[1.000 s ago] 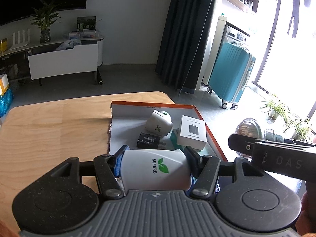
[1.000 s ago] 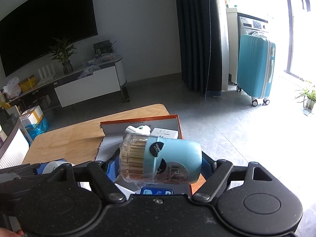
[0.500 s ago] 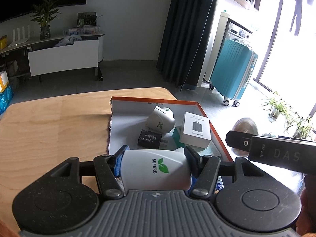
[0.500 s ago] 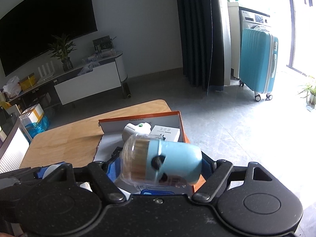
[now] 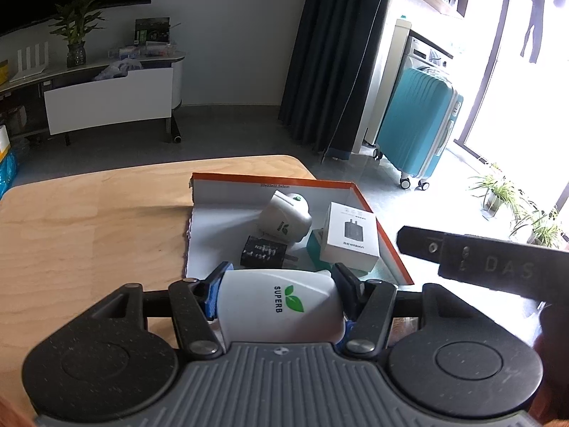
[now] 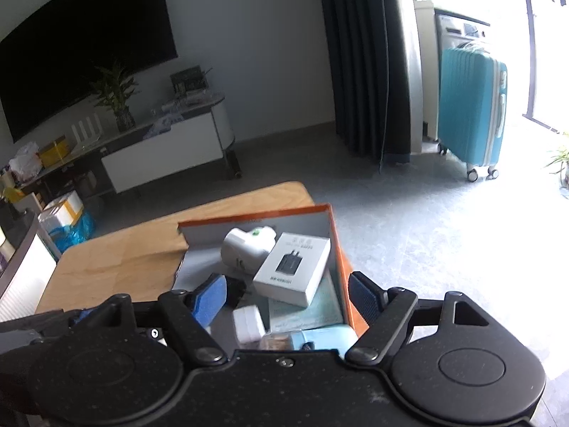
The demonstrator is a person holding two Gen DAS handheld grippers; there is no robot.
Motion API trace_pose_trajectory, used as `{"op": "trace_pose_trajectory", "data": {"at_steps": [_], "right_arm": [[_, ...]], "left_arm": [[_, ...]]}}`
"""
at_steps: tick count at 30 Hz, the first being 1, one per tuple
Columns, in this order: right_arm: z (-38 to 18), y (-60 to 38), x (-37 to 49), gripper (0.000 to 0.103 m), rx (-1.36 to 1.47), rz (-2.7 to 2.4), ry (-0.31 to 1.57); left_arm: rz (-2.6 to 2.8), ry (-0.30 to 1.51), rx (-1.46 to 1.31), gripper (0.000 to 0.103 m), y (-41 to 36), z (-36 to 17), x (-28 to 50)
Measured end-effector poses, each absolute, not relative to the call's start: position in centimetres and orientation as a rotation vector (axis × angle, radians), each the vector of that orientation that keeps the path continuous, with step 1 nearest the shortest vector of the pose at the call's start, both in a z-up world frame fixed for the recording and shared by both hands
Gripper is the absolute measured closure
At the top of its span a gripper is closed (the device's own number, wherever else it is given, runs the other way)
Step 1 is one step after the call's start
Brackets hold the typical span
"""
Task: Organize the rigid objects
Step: 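Open the right tool to drop the toothpick jar while the left tool releases the plug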
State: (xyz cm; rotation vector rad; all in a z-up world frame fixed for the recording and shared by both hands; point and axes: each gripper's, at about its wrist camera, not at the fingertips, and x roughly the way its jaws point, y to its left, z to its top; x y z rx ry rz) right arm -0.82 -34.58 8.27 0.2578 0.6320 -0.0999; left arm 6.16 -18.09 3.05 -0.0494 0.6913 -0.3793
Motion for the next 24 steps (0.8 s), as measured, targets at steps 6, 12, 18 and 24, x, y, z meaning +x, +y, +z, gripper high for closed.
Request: {"op": "trace_pose_trajectory", "data": {"at_steps": [6, 12, 18, 24], "right_arm": [[8.8, -35.6, -1.9, 0.012, 0.273, -0.137, 0.594], [9.5, -36.4, -3.4, 0.012, 0.29, -0.162, 0.55], [10.2, -36.4, -4.5, 0.012, 0.296, -0.163, 0.518], [10.4, -36.1, -5.4, 0.012, 0.295, -0.144, 0.515]], "left_arm": [[-0.39, 0.684, -0.049, 0.042, -18.8, 3.1, 6.4], [-0.457, 0.679, -0.11, 0.041, -19.5, 2.8, 7.2], [-0.426, 0.678, -0.107, 0.022, -19.6, 3.1, 7.2], [-0.405, 0.679, -0.106, 0.019, -18.7, 3.4, 6.4]]}}
